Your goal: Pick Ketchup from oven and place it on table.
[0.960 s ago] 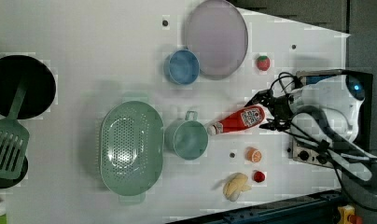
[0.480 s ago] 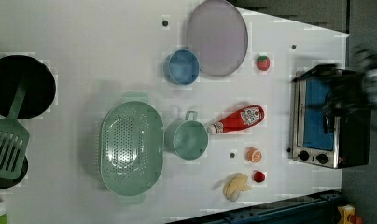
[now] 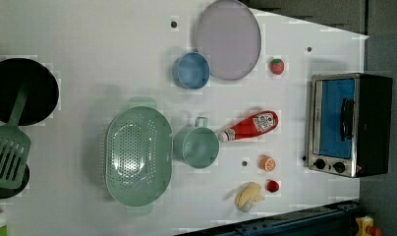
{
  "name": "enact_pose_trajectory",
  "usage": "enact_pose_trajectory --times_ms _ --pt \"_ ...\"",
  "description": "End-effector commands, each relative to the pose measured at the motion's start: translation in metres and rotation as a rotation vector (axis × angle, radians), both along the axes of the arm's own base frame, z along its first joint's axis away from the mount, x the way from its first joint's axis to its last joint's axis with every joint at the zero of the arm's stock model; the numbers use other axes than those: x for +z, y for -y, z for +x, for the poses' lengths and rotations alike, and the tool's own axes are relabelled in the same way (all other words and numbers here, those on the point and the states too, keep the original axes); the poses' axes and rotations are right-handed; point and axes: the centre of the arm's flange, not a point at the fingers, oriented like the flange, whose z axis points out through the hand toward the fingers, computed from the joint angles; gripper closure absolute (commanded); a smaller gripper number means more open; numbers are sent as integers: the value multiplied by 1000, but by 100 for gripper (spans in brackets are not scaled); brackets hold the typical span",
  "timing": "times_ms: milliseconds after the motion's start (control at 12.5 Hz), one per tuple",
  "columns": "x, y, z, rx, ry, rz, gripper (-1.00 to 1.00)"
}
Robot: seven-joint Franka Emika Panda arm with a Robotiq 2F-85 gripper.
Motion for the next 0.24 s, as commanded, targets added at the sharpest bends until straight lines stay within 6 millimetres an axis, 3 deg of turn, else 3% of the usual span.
enact_pose_trajectory --times_ms 80,240 --pt "-50 3 12 -35 -169 1 -100" --pt "-49 5 6 -37 -216 2 -100"
